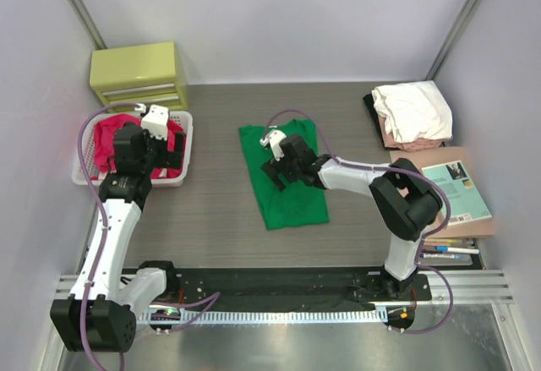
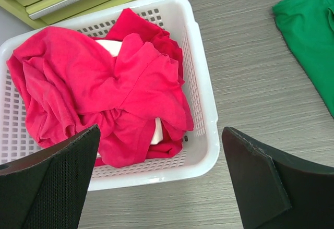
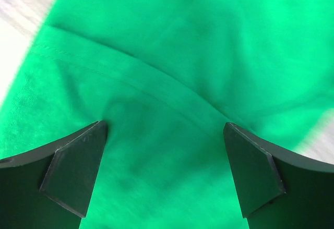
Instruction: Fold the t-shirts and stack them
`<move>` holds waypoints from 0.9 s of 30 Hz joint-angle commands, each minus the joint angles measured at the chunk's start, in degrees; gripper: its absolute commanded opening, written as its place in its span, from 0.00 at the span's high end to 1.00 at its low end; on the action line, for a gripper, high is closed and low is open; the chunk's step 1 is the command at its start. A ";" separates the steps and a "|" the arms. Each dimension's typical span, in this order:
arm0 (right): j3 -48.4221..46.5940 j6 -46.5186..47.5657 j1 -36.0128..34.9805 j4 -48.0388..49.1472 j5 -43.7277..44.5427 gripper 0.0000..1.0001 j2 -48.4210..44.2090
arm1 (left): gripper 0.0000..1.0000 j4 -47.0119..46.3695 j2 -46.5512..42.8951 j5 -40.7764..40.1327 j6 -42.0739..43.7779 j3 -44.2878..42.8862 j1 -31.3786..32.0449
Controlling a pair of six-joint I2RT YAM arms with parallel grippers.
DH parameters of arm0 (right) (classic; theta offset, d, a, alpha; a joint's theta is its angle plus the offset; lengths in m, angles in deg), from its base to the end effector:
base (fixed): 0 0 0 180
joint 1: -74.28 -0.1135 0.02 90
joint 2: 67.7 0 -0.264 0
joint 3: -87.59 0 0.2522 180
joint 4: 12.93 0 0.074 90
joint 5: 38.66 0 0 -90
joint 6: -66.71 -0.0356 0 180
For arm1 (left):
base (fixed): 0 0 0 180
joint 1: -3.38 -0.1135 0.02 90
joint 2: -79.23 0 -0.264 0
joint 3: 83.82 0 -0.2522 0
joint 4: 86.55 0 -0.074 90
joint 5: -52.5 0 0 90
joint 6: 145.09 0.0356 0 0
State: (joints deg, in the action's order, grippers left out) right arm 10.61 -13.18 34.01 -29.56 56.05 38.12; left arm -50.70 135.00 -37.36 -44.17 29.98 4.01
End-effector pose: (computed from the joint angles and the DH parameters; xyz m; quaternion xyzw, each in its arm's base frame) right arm 0.2992 0.2496 0.1678 -0.3795 0.8434 0.0618 0.3754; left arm 0.2185 -0.0025 0.3304 0.0857 0.8410 0.0469 0.5321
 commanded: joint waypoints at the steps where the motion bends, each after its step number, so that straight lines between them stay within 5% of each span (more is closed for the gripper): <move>1: 3.53 3.68 0.28 14.36 13.98 0.00 -15.33 | 0.00 -0.56 -0.84 1.96 -0.81 0.41 -0.36; 8: 3.01 11.07 1.33 10.29 14.47 0.00 -32.59 | 0.00 2.00 -2.41 5.84 -2.39 2.78 0.16; 14: 6.25 9.67 4.76 -7.04 11.81 0.00 -42.16 | 0.00 8.84 -4.10 3.18 0.07 2.35 12.53; 22: 11.98 5.63 23.47 -18.74 -4.34 0.00 -45.97 | 0.00 20.62 14.61 38.04 -2.91 -4.50 15.20; 27: 13.12 6.15 25.15 -24.62 -17.42 0.00 -44.83 | 0.00 19.66 24.64 47.39 -7.04 -6.09 15.20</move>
State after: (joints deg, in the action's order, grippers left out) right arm 23.83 -6.08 59.58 -49.08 52.73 -6.93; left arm -33.79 156.39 -3.85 -47.50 26.39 19.11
